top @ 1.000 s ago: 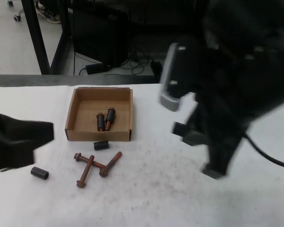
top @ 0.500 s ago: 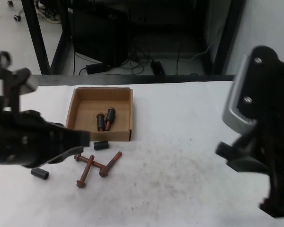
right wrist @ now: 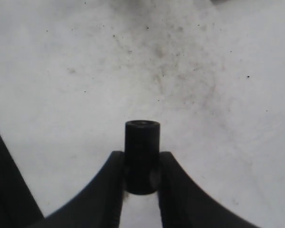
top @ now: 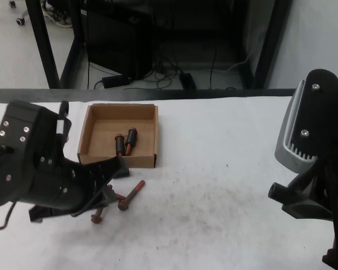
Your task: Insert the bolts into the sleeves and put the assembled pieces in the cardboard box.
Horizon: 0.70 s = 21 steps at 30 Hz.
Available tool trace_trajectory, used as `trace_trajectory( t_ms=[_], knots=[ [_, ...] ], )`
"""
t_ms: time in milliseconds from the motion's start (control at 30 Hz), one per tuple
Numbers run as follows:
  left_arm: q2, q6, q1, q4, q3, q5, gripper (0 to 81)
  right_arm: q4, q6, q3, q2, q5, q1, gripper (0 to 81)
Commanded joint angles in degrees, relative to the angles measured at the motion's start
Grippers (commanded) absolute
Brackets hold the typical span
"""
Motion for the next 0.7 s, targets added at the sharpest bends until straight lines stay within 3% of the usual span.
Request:
trace_trajectory(
  t_ms=[0,233,500,667],
  knots=[
    [0.6,-8.4,-0.3,-0.5,-0.1,-1.7,13.6,0.1,-0.7,0.0,-0.7,-1.8,0.0,0.0],
    [0.6,-29.7,-0.3,-3.0,-0.2,-5.8,13.6,0.1,-2.1,0.0,-0.7,-2.9,0.0,0.0],
    [0.6,-38.2,-0.3,-3.9,-0.2,-8.3,13.6,0.1,-2.1,0.0,-0.7,-2.9,0.0,0.0],
    [0.6,-38.8,-0.3,-3.3,-0.2,-9.5,13.6,0.1,-2.1,0.0,-0.7,-2.9,0.0,0.0]
  ],
)
